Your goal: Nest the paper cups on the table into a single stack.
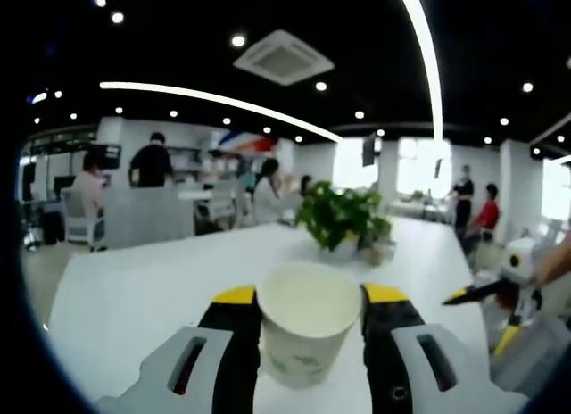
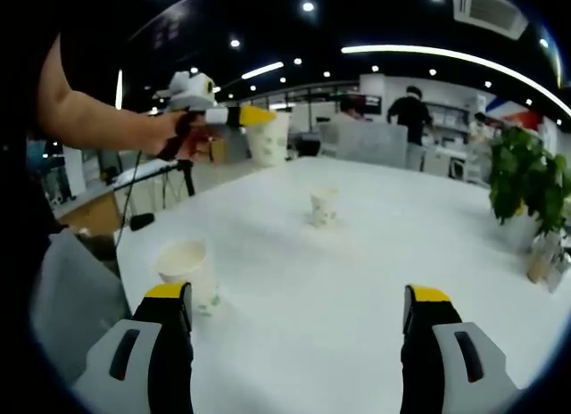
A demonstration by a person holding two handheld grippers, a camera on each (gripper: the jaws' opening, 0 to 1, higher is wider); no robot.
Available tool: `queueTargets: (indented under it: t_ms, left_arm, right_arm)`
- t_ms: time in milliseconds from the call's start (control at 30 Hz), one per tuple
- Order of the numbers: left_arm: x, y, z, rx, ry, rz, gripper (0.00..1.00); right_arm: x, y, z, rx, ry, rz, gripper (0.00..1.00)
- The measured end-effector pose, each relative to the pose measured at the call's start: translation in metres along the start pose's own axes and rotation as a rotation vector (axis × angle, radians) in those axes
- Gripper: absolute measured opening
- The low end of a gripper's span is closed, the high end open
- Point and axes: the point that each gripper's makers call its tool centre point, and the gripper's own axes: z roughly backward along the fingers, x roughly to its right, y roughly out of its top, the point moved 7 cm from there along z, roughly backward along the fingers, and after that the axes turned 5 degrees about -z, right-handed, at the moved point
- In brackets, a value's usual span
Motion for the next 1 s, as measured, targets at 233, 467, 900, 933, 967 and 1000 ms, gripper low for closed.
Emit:
queueTargets:
  t_ms: [233,467,900,933,967,1000]
  left_arm:
    - [0.009,0.005,0.009,0.02,-0.007,0.002,0.42]
    - [0.023,0.006,0.019,0.026,-0.015,-0.011,0.41]
    - [0.045,0.009,0.029,0.043,-0.047,-0.002,0.41]
    - [0.047,0.01,0.03,0.045,-0.048,-0.001,0.41]
    - [0.049,0.01,0.031,0.046,-0.049,-0.001,0.41]
    - [0.049,0.01,0.031,0.046,-0.05,-0.001,0.41]
  right_arm:
    - [-0.001,0.001,-0.001,0.002,0.003,0.007,0.97]
    - [-0.004,-0.002,-0.002,-0.002,0.006,0.009,0.97]
    - [-0.003,-0.001,0.0,0.004,0.002,0.007,0.97]
    - [-0.003,-0.001,0.0,0.005,0.001,0.007,0.97]
    - [-0.003,-0.001,-0.001,0.006,0.001,0.006,0.97]
    - [-0.003,-0.001,-0.001,0.007,0.002,0.007,0.97]
